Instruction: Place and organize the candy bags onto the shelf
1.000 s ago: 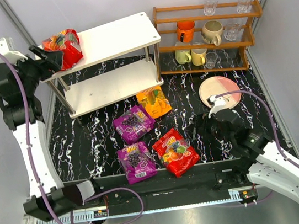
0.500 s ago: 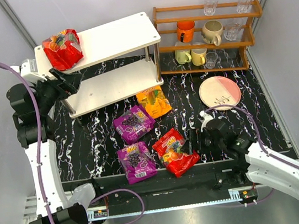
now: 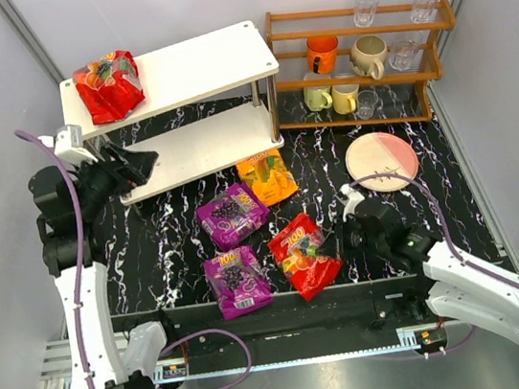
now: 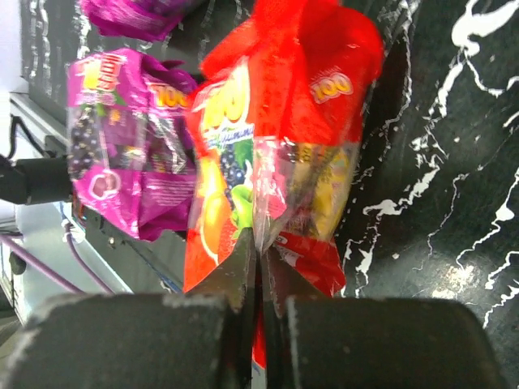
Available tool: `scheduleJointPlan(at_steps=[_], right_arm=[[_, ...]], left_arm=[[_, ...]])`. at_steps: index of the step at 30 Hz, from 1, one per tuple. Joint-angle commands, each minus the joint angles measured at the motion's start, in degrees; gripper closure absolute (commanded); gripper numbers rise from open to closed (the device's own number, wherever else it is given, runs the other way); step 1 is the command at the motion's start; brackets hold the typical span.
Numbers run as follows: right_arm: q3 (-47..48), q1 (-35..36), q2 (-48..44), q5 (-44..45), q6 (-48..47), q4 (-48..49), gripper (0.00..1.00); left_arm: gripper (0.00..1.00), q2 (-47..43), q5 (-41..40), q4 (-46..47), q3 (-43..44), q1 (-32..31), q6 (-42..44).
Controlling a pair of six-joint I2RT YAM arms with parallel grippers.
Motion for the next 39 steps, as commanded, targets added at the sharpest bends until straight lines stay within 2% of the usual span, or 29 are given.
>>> scheduleJointPlan(at_steps=[1,4,5,8,13,17,20,26,31,34,35,37,38,39], right_arm=[[9.23,0.22,-5.8,1.99,-3.83,-2.23,1.0],[17.48,0.39,-5.9,3.31,-6.9,-4.43,1.0],[23.16,0.31,-4.76,3.75,-8.13,-5.4,1.0],[34.15,0.4,2.35,3.94,-13.14,-8.3,1.0],[49.29,1.19,12.55,2.26,-18.76,-7.52,1.0],[65.88,1.27,20.28,2.09,-22.98,-8.13,1.0],[73.11,1.27,26.0,1.74,-24.92,-8.31,1.0],[88.56,1.19,36.81,-0.64,-24.14,-6.11,1.0],[102.21,1.19,50.07,0.24,-21.94,-4.62,1.0],[113.8,1.19,59.47,-1.51,-18.78,-4.35,1.0],[120.71,1.27,62.11,-1.86,-17.21,-4.27,1.0],[128.56,1.27,70.28,-2.13,-15.79,-5.14,1.0],[136.17,1.19,73.01,-2.13,-14.48,-5.32,1.0],[139.29,1.19,77.73,-2.04,-13.68,-5.06,1.0]], left_arm=[[0.19,-2.98,1.27,0.06,-4.15,-1.17,0.93],[0.19,-4.3,0.4,-0.46,-6.09,-1.26,2.06],[0.18,-4.3,0.13,-1.07,-6.61,-1.26,2.33],[0.18,-4.3,-0.31,-1.96,-7.32,-1.26,3.3],[0.17,-4.48,0.13,-3.1,-8.72,-1.26,4.44],[0.18,-4.92,-0.66,-3.71,-9.6,-1.26,4.97],[0.17,-4.74,-0.75,-5.2,-9.08,-1.18,6.02],[0.15,-5.27,-0.4,-4.69,-10.48,-1.26,5.23],[0.14,-5.01,-0.49,-4.42,-10.22,-1.26,4.36],[0.13,-4.92,-0.05,-3.72,-10.22,-1.26,3.83],[0.14,-4.92,0.13,-3.54,-10.13,-1.35,3.65],[0.13,-4.74,0.39,-3.28,-10.04,-1.26,3.3],[0.13,-4.66,0.83,-3.28,-9.96,-1.26,3.21],[0.13,-4.57,0.92,-3.19,-9.78,-1.26,3.13]])
